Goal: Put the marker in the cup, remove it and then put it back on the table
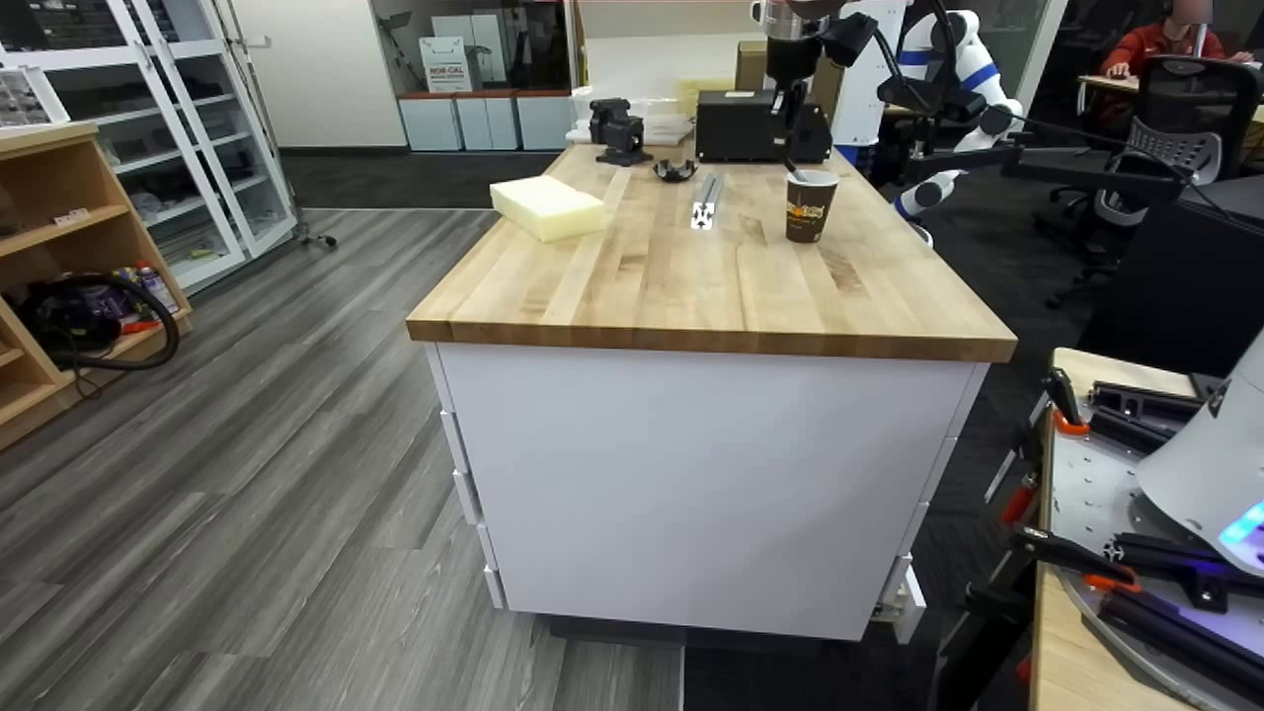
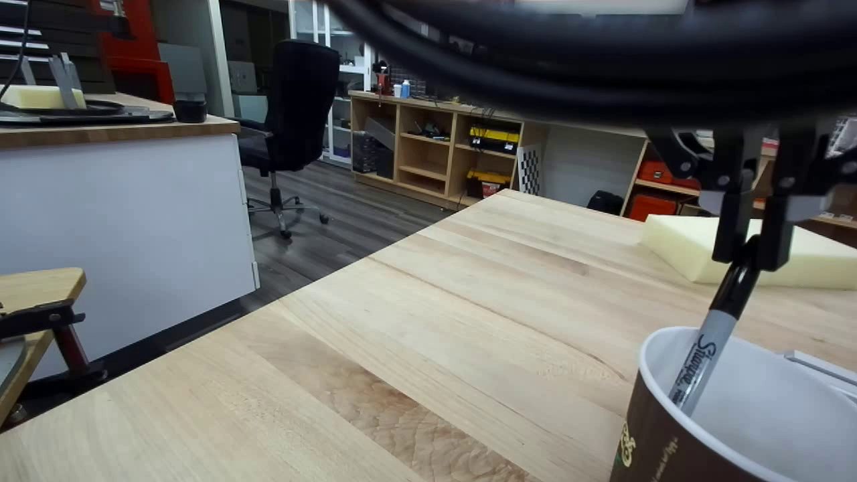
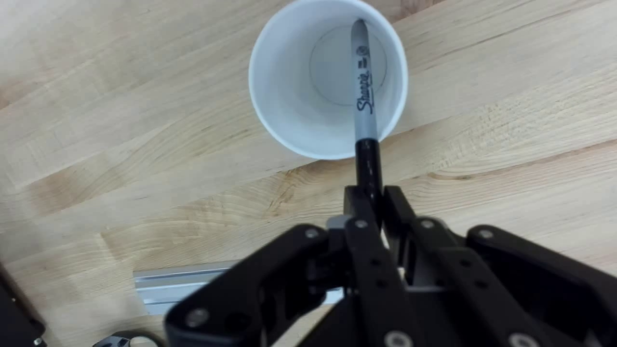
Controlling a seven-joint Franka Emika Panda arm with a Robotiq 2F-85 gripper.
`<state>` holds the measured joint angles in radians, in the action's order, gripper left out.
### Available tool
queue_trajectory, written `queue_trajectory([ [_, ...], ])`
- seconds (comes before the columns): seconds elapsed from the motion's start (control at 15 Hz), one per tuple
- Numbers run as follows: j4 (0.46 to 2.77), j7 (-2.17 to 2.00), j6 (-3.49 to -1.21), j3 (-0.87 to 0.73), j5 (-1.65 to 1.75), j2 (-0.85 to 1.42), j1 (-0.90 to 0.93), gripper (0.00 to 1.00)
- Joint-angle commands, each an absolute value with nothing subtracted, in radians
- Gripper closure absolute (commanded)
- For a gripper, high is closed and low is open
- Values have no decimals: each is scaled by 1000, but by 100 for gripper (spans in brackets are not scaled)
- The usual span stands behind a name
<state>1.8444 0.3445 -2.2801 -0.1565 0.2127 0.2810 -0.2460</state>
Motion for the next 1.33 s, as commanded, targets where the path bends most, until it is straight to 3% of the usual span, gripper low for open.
queue_trajectory([
  [0.0, 1900, 290, -2254, -169, 263, 217, -214, 97],
  [1.27, 2014, 81, -2242, -152, 590, 95, -106, 97],
])
